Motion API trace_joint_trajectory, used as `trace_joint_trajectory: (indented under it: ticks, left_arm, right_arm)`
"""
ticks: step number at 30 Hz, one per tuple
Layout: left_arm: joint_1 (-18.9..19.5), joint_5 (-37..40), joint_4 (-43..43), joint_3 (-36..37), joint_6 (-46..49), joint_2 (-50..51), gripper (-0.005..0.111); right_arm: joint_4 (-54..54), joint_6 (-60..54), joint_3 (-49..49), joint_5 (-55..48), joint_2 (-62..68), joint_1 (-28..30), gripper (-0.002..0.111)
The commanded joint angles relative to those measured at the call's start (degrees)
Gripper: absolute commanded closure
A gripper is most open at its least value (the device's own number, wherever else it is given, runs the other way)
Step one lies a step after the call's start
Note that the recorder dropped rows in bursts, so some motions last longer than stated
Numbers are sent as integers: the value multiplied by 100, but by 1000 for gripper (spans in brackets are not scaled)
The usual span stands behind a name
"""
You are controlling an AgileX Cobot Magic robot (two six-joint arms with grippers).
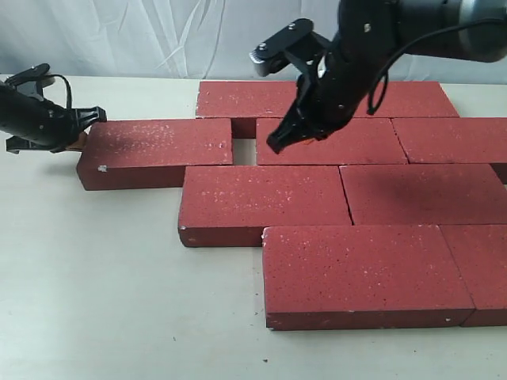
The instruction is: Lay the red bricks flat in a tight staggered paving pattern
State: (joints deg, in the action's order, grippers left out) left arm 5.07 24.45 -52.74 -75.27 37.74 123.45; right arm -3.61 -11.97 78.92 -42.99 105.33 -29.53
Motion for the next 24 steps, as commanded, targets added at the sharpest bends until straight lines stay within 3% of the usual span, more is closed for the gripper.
trace_joint_trajectory:
  ticks: [1, 10, 24]
  left_arm:
    - [-137, -5, -109, -11, -1, 24, 107]
    - [-366, -116, -223, -11, -1, 24, 107]
    - [-707, -289, -291, -11, -1, 24, 107]
  right_arm:
    - [55, 10, -535, -20, -505, 468, 109]
    - [246, 10, -1744, 527, -1334, 809, 109]
    - [434, 10, -1812, 581, -1465, 809, 109]
